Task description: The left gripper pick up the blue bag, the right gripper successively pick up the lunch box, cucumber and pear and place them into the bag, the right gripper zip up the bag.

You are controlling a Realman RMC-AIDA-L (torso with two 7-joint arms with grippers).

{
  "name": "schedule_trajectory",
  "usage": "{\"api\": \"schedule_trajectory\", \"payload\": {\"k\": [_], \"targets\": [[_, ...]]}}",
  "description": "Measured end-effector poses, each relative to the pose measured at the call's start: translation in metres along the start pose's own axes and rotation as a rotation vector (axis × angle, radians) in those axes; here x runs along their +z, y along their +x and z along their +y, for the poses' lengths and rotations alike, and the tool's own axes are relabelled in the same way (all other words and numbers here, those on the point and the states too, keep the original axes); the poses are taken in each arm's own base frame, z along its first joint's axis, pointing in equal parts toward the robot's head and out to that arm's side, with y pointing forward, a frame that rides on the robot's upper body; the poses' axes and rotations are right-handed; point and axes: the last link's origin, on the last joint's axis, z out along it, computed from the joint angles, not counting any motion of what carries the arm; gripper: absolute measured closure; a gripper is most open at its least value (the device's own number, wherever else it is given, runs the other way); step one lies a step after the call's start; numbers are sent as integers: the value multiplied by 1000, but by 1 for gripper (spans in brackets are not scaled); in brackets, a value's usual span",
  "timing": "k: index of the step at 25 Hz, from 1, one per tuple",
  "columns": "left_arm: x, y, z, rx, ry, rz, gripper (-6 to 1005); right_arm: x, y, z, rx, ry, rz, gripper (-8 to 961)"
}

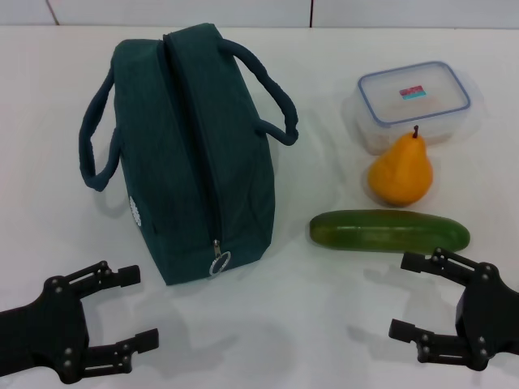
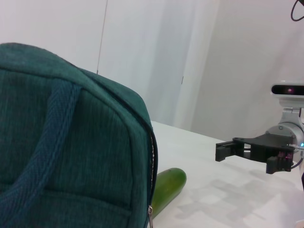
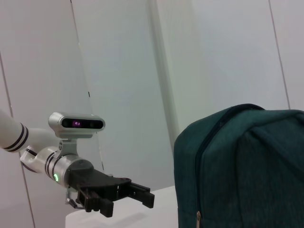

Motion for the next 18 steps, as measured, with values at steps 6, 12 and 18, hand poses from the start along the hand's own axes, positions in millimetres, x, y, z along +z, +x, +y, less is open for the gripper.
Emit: {"api": "schedule_trajectory", "payload": {"k": [6, 12, 18], "targets": [[0, 0, 0, 1, 1, 2, 130, 0, 0, 0, 0, 3, 0, 86], [-1, 2, -1, -11, 17, 18, 138, 0, -1, -2, -2, 10, -6, 90], [-26, 19, -22, -304, 195, 195, 145, -1, -1, -2, -2, 12, -6, 93]]}}
